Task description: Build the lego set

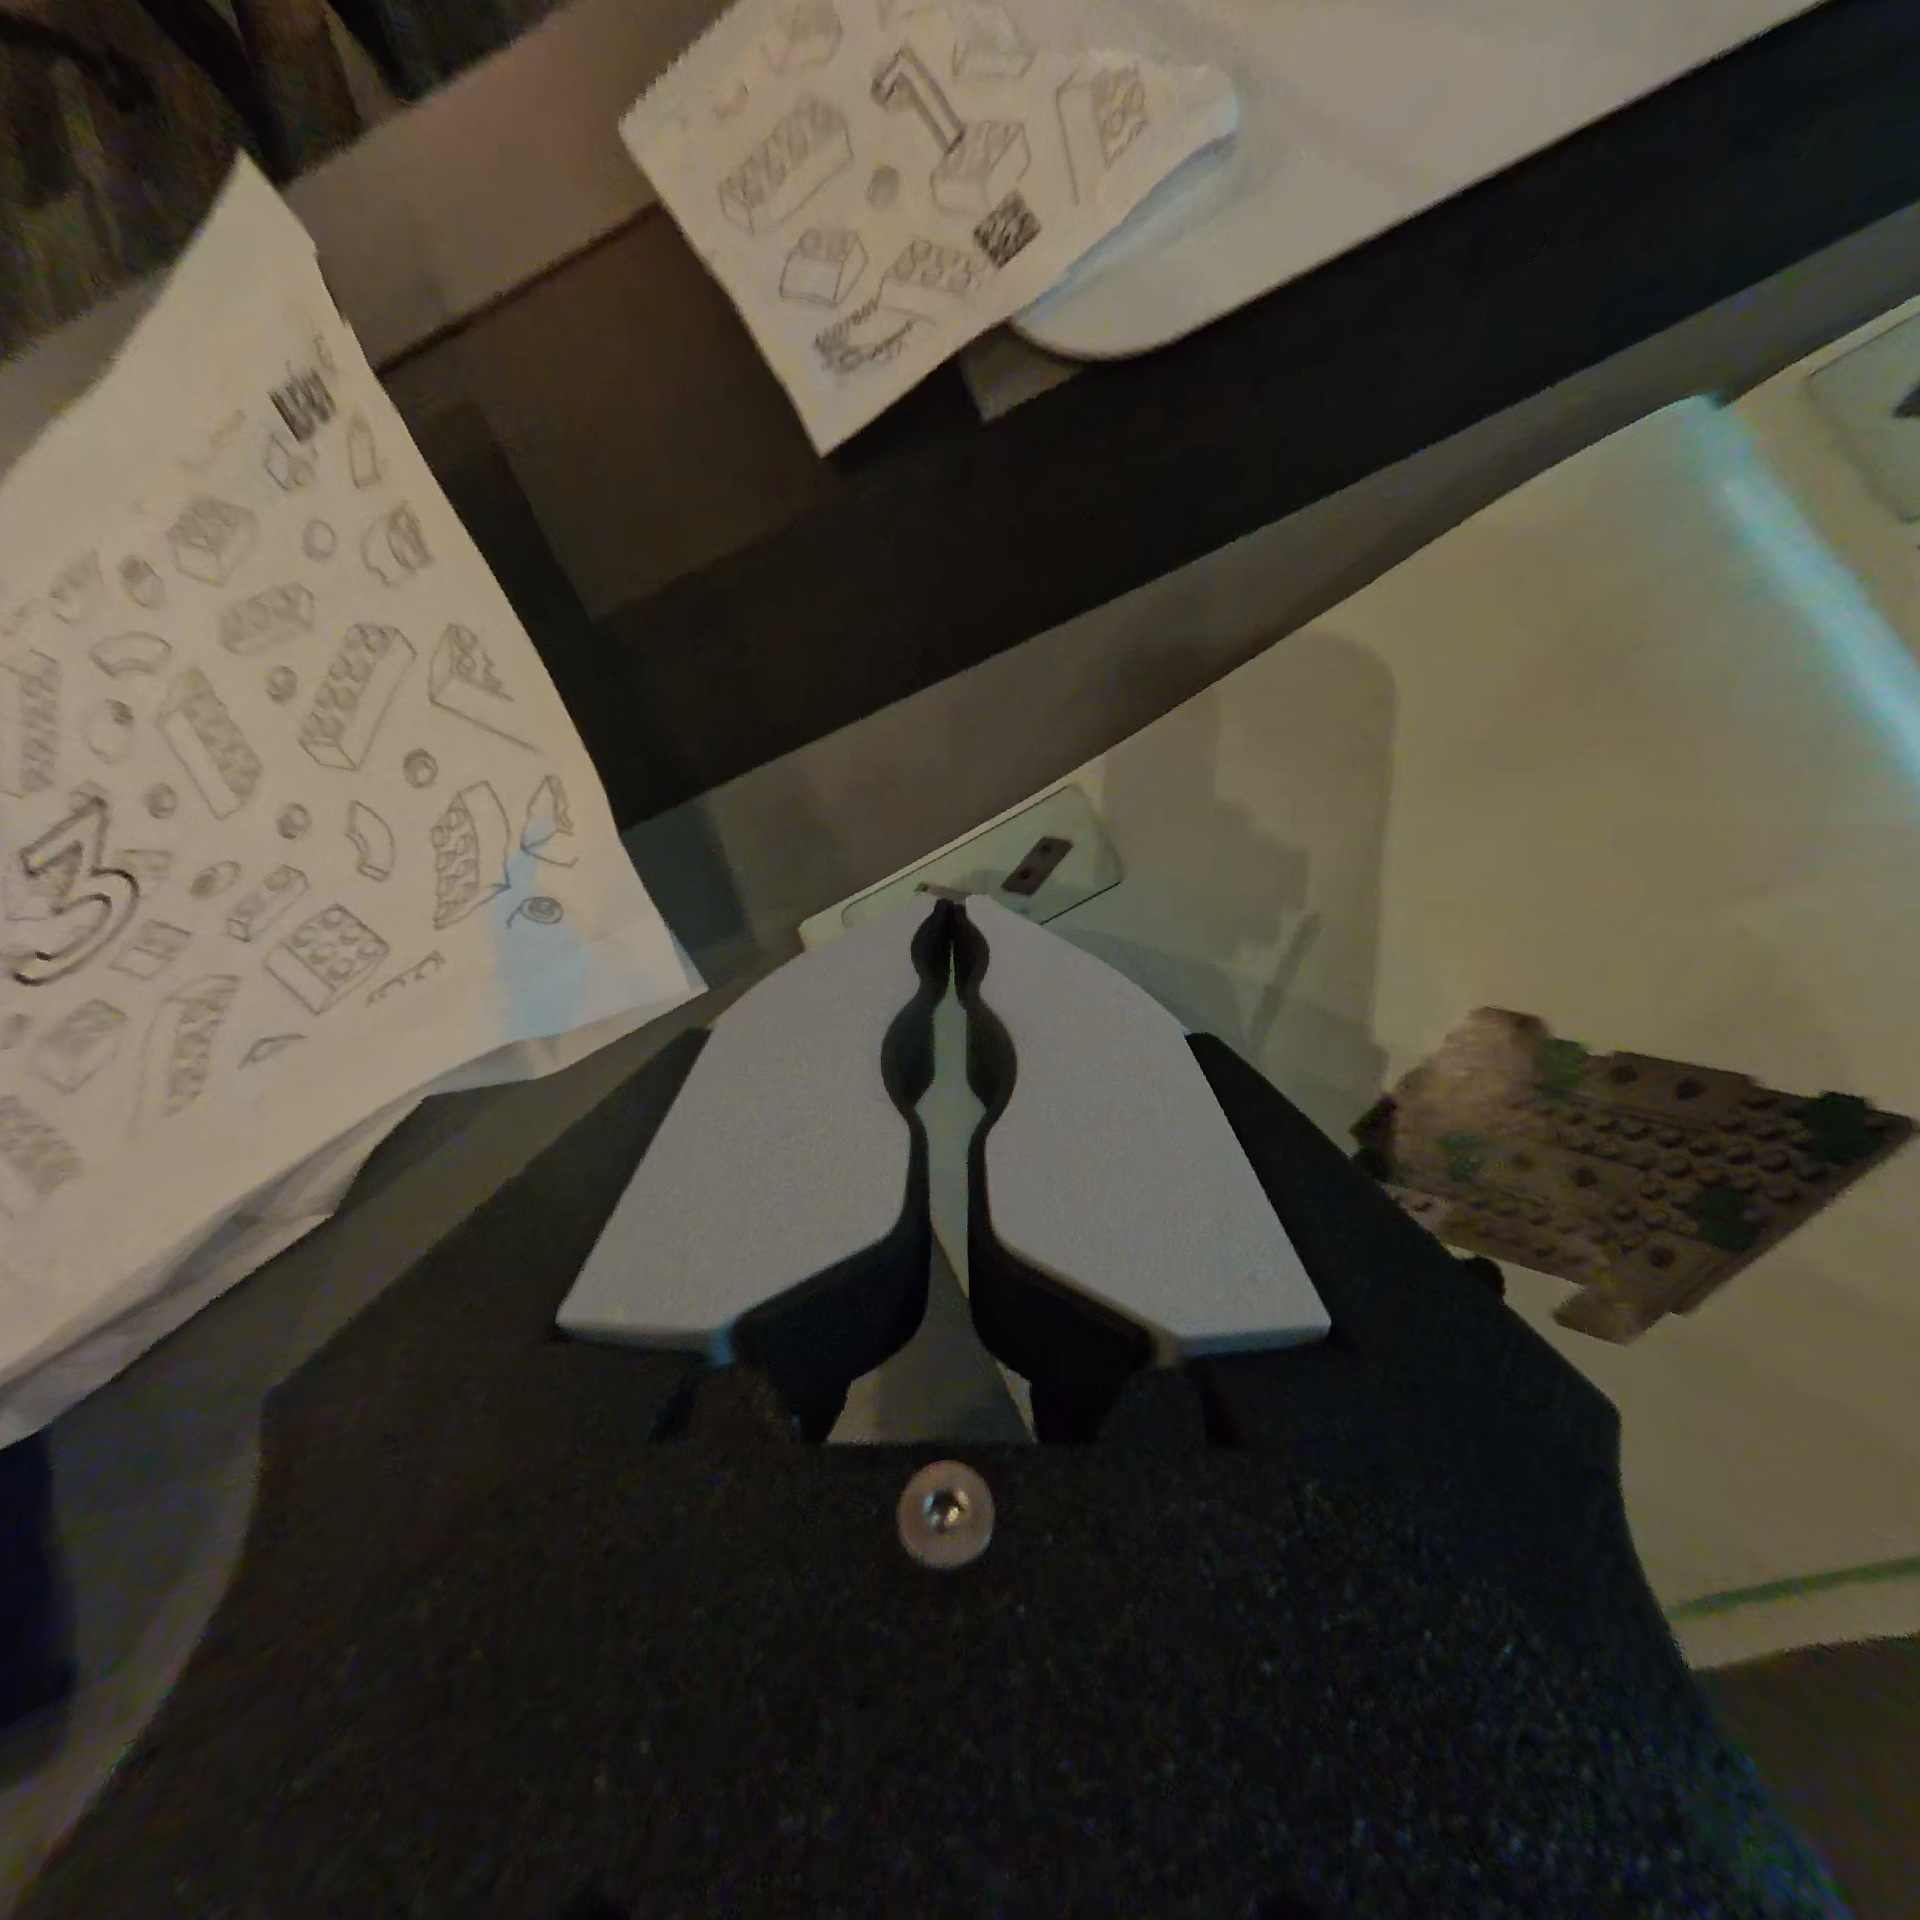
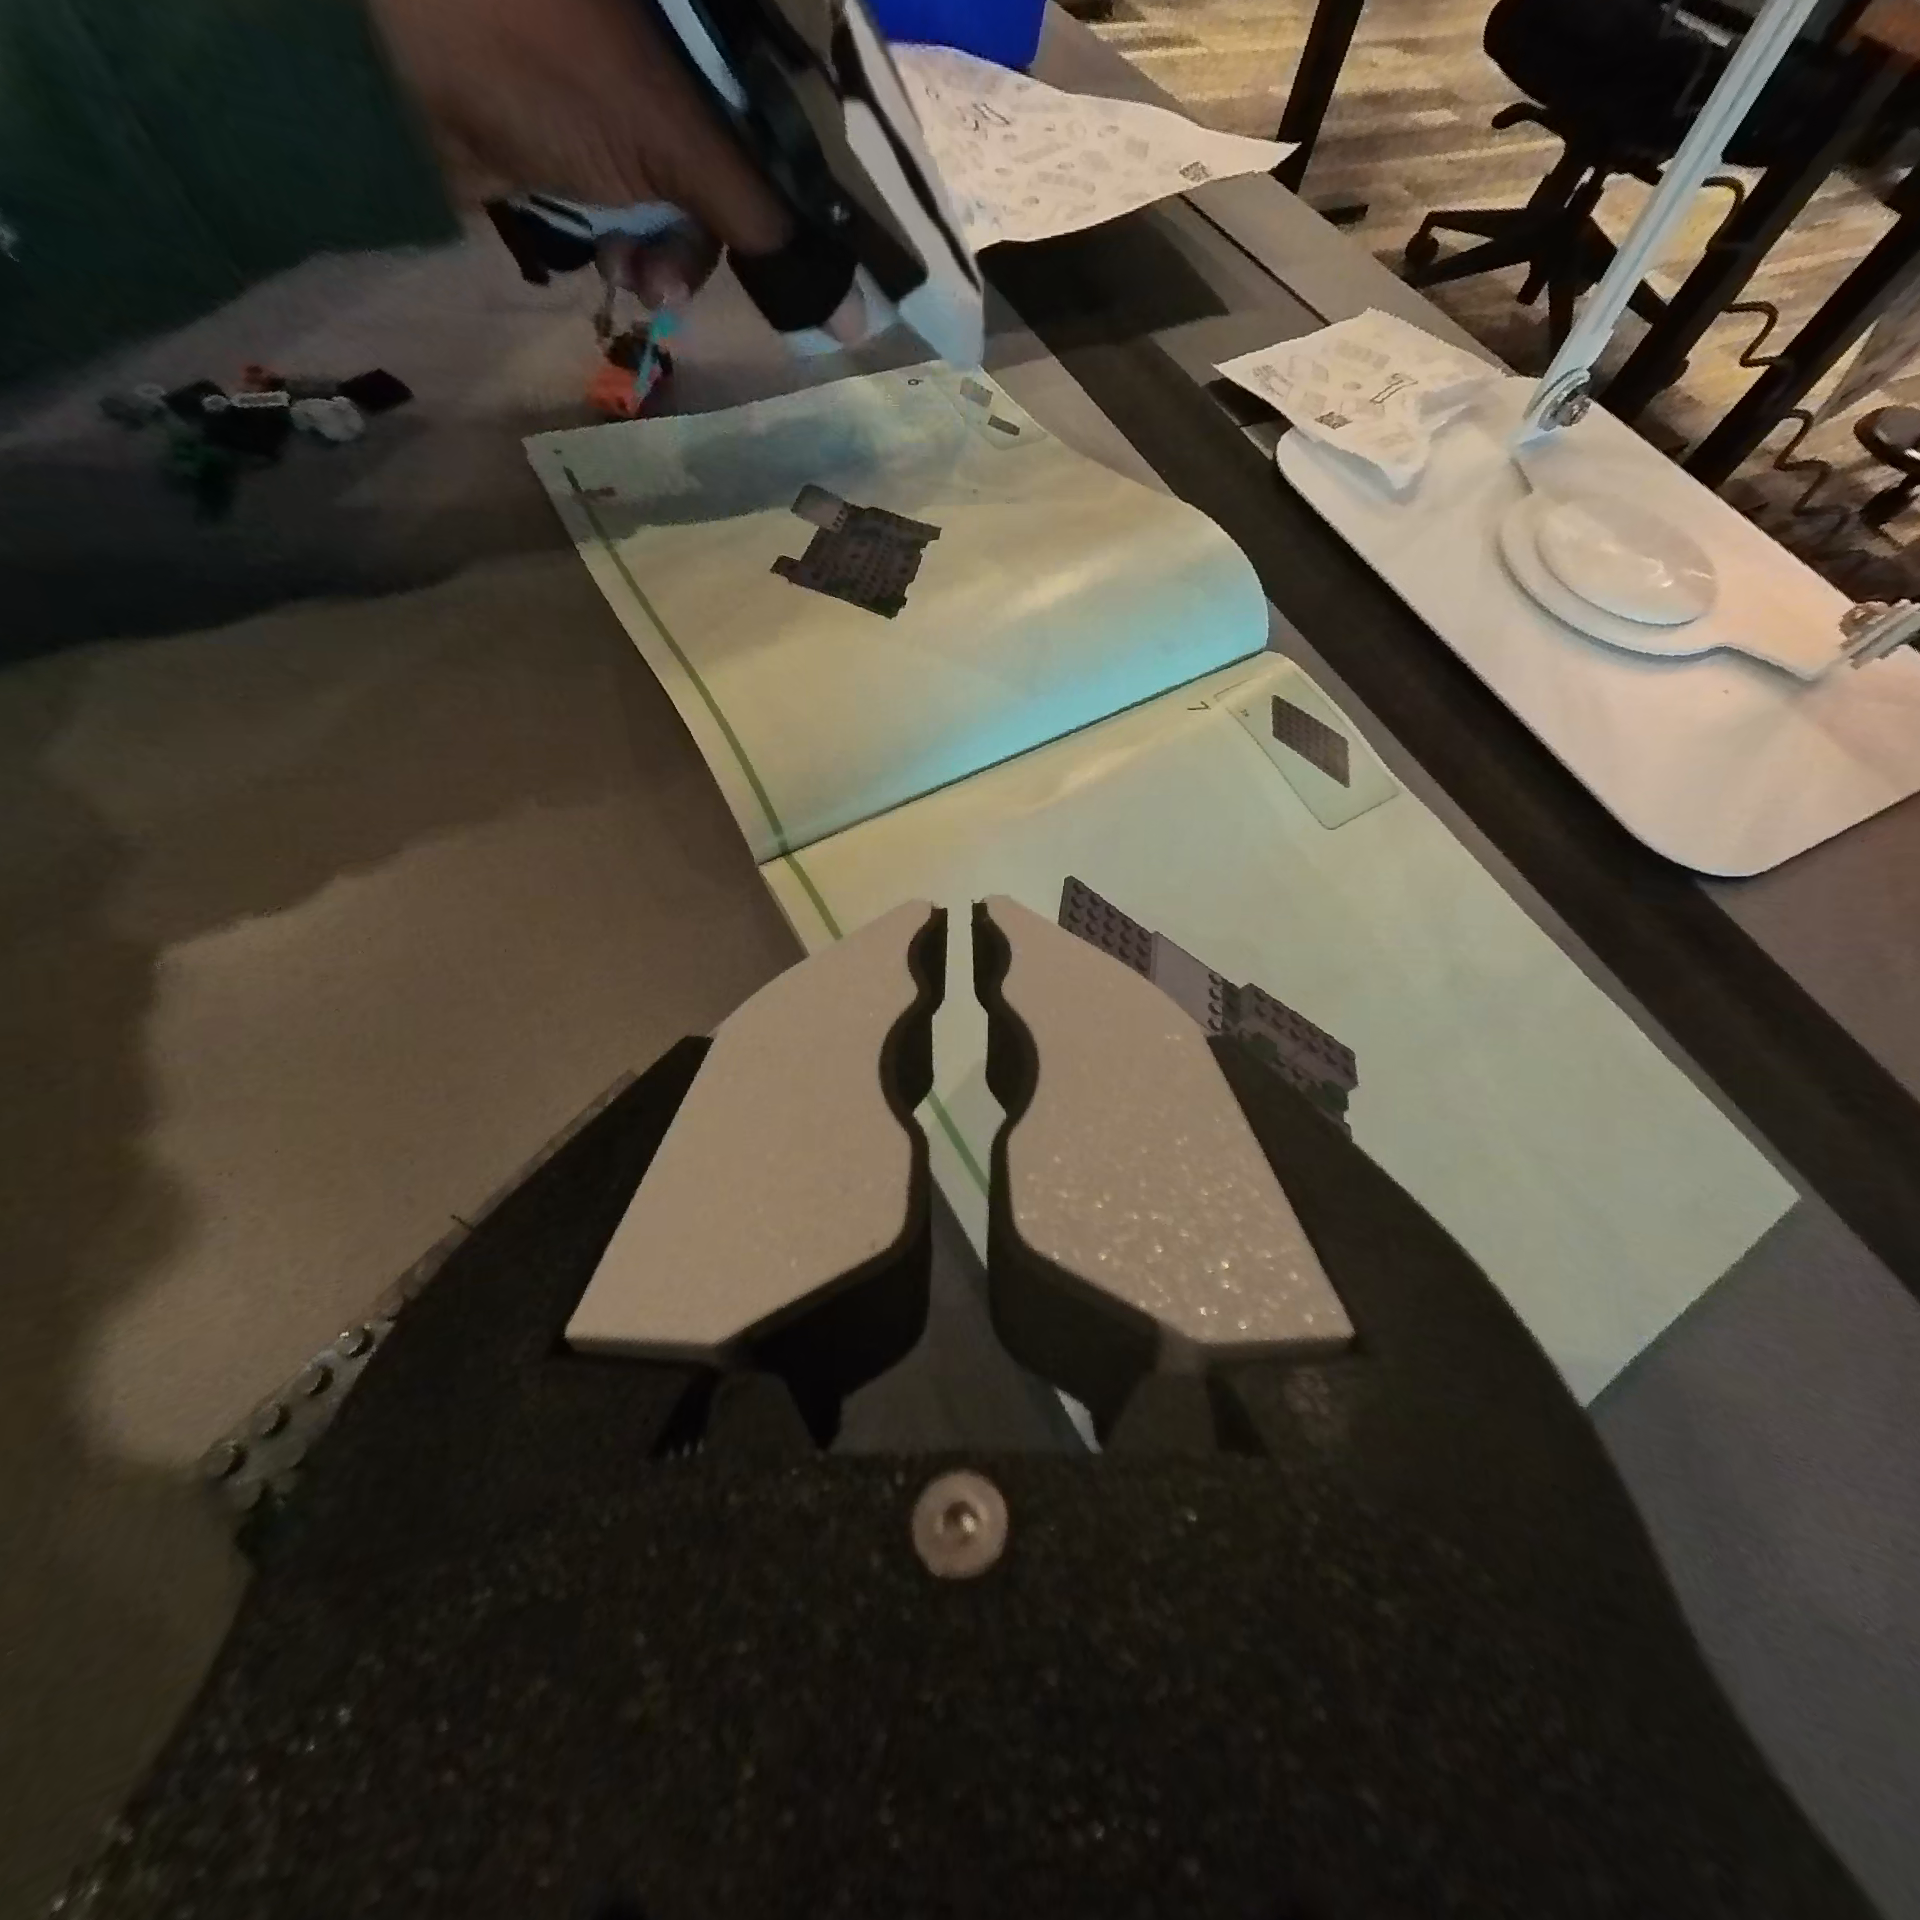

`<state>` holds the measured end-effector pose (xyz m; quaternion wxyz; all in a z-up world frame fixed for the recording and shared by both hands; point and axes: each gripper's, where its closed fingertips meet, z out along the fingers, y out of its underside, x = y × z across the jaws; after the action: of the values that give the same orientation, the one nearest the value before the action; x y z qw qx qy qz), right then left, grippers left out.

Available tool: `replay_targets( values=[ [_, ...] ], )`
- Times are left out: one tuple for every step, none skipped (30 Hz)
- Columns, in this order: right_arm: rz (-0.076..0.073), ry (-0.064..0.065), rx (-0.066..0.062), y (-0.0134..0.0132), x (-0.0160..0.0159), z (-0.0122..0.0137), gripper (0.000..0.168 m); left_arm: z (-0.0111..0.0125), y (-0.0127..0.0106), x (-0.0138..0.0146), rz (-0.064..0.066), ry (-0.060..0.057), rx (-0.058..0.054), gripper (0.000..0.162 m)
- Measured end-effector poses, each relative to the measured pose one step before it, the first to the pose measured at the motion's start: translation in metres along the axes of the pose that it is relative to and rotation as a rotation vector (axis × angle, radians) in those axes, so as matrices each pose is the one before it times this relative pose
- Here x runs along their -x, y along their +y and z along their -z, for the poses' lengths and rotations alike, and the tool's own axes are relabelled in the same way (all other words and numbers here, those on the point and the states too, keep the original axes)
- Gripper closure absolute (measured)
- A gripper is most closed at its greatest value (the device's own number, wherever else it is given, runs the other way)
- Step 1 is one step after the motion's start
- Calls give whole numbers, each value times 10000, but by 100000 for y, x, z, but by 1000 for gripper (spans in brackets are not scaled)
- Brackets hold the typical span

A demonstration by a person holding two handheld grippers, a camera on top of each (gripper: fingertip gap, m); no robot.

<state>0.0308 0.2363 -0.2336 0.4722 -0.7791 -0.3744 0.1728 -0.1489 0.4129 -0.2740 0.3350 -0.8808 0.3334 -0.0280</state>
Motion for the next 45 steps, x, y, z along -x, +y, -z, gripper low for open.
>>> replay_targets(
  values=[
    [9,0,10,22,8,-15,164,245,-281,-147,-53,4,-77,162],
    [5,-8,7,16,22,0,164,207,-267,-96,-44,-7,-74,162],
    [2,-11,5,11,20,-8,164,188,-248,-8,-38,-27,-56,162],
    [6,-7,8,2,17,-7,164,170,-221,34,-22,-26,-53,162],
    [11,1,8,18,5,1,164,167,-155,74,-6,-3,-22,162],
    [11,2,7,24,6,12,164,230,-191,209,4,-42,-46,162],
    [7,-2,9,20,-2,1,164,289,-238,304,38,-56,-91,162],
    [0,1,10,36,-21,3,164,312,-220,291,57,-19,-74,162],
    [-10,-3,9,38,-21,-14,164,318,-230,306,67,-16,-85,162],
    [-18,-15,8,38,0,-32,164,300,-178,276,45,-10,-66,162],
    [-13,-18,9,37,13,-32,164,256,-141,269,24,-39,-40,162],
    [5,-9,14,46,24,-40,164,213,-111,178,7,-28,-46,162],
    [17,0,17,40,18,-33,164,145,-58,108,0,-19,-25,162],
    [14,-4,12,27,32,-26,164,93,-47,52,-13,-17,-34,162],
    [4,-12,5,13,41,-19,164,33,9,-1,2,-9,-16,162],
    [4,-11,6,3,32,-20,164,-49,56,-73,15,21,-2,162],
    [10,-3,9,19,26,-16,164,-103,95,-121,11,32,5,162],
    [12,3,6,11,9,-7,164,-158,114,-134,26,29,13,162],
    [3,-1,-1,-6,6,-7,164,-225,130,-284,68,99,-2,162],
    [-6,-10,-4,-10,23,-9,164,-321,153,-499,102,187,-3,162],
    [-4,-10,5,25,17,-24,164,-450,292,-639,59,218,65,162],
    [6,-3,16,33,21,-23,164,-546,440,-561,-20,139,168,162],
    [15,-1,18,39,20,-15,164,-541,430,-374,-65,23,171,162],
    [17,0,12,17,23,-3,164,-460,291,-277,-27,-2,111,162],
    [15,3,-2,-18,5,15,164,-372,198,-275,53,56,74,162],
    [6,1,-10,-36,0,14,164,-294,130,-221,87,81,57,162],
    [-2,-2,-9,-17,-3,22,164,-234,120,-74,67,26,58,162],
    [-4,0,-4,-16,-19,14,164,-184,87,-22,22,-8,36,162],
    [-3,1,-1,8,-12,12,164,-140,80,8,15,-11,33,162],
    [-4,2,3,25,-25,-7,164,-107,94,-10,15,6,46,162],
    [-7,0,6,15,-15,-6,164,-97,92,41,9,-17,41,162],
    [-7,-3,5,25,-3,-7,164,-78,59,49,3,-10,18,162],
    [-2,-3,3,12,7,-3,164,-67,56,-7,14,17,20,162],
    [4,-3,6,17,16,-18,164,-73,42,-20,4,22,8,162],
    [8,-5,11,23,15,-15,164,-53,27,-20,-8,4,1,162],
    [8,-4,9,18,29,-17,164,-9,-4,-3,4,-5,-21,162],
    [3,-5,4,13,18,-20,164,-4,-5,-1,9,6,-3,162],
    [-1,-11,3,13,29,-20,164,1,4,1,13,9,-1,162],
    [0,-11,6,8,28,-13,164,14,5,4,1,3,4,162],
    [3,-3,6,20,9,-12,164,-6,6,9,-20,-7,-1,162],
    [3,1,3,-1,4,-4,164,5,1,3,-17,-8,-4,162],
    [0,-2,0,0,2,0,164,2,-1,-2,2,-5,-5,162],
    [1,0,-4,-24,12,7,164,2,-1,-6,5,-3,-5,162],
    [5,5,-9,-23,3,16,164,1,-3,2,0,-6,-7,162],
    [8,5,-11,-43,0,24,164,0,-3,-2,-1,-9,-3,162]
  ],
)
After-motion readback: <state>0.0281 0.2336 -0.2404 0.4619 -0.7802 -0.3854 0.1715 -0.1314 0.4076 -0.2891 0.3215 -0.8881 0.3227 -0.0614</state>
